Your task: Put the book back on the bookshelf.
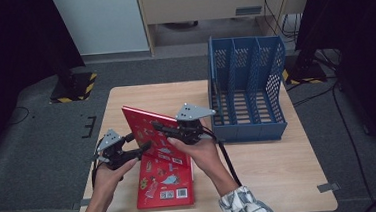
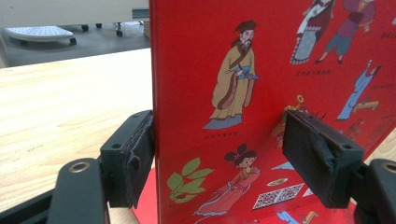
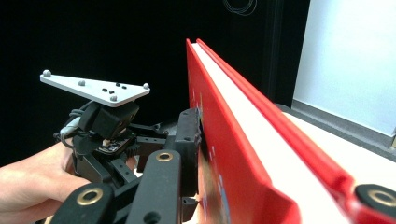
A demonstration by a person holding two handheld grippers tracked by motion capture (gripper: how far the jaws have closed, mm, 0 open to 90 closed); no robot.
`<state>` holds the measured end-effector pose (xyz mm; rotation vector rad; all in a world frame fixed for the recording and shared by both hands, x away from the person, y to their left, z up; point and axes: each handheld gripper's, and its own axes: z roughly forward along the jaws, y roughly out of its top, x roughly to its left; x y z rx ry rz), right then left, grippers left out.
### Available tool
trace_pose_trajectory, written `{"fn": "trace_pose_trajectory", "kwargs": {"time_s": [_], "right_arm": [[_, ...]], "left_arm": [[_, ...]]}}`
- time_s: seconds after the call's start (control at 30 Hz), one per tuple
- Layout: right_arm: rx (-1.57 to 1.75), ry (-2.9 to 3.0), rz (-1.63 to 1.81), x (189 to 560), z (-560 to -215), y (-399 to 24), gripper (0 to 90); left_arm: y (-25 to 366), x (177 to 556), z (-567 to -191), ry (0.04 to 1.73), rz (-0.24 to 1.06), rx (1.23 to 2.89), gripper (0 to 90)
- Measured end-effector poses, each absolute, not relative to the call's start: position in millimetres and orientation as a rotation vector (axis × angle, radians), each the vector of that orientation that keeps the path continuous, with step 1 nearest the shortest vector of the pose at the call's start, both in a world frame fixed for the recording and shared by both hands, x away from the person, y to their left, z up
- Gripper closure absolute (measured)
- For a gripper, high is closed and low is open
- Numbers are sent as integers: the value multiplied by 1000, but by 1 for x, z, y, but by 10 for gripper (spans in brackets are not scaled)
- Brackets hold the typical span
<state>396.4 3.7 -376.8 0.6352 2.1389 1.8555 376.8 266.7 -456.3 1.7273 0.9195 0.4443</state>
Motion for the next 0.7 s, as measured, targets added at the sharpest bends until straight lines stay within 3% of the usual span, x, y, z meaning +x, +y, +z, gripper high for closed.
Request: {"fn": "trace_pose_trajectory", "kwargs": {"time_s": [0.13,0.3,0.7], "right_arm": [[627,2156,1866,396,-376,3,790],[657,2144,1866,394,-377,-2,794],[727,2113,1854,390,-374,-22,796]], "left_arm": [[269,378,-457,932,415,1721,246],[278,377,-460,966,454,1740,175],[318,383,-488,1175,524,1806,119]]}}
